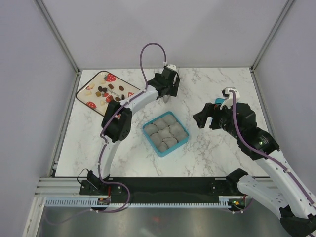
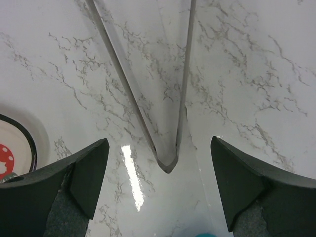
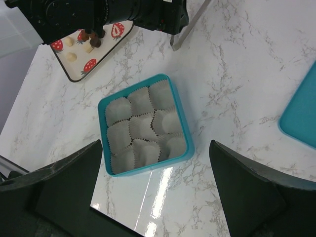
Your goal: Pack the chocolate
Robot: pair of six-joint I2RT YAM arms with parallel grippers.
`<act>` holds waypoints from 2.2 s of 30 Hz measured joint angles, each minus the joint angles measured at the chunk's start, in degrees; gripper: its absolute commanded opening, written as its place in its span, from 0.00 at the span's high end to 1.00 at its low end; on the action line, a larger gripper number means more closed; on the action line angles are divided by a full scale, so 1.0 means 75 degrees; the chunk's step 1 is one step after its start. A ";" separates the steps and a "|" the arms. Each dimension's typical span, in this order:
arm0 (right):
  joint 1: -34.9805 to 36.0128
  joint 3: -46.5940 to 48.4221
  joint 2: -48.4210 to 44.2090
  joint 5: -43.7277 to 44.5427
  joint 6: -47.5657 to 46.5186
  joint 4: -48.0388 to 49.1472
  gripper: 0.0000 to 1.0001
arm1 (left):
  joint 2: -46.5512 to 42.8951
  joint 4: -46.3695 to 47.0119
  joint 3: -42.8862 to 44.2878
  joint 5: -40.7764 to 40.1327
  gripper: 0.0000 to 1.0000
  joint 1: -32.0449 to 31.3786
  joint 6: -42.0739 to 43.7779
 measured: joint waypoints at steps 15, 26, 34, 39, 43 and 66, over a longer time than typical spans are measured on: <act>0.0000 0.0000 0.0122 0.0289 -0.0140 0.0041 0.02 | 0.0854 0.0111 0.0338 0.0956 0.10 0.0376 -0.0111; 0.0000 0.0000 0.0189 0.0460 -0.0184 0.0044 0.02 | 0.1081 0.0114 0.0210 0.0918 0.29 0.0396 -0.0283; 0.0000 -0.0058 0.0006 0.0481 -0.0169 0.0047 0.03 | 0.0743 0.0420 -0.0455 0.0761 0.51 0.0440 -0.0277; 0.0000 -0.0117 -0.0216 0.0475 -0.0119 0.0041 0.04 | 0.0379 0.0560 -0.1046 0.0743 0.55 0.0458 -0.0271; 0.0000 -0.0128 -0.0353 0.0463 -0.0047 0.0041 0.04 | 0.0015 0.0606 -0.1614 0.0714 0.56 0.0455 -0.0274; 0.0000 -0.0131 -0.0245 0.0493 0.0105 0.0038 0.04 | 0.0204 0.0050 -0.0548 0.0691 0.01 0.0755 -0.0289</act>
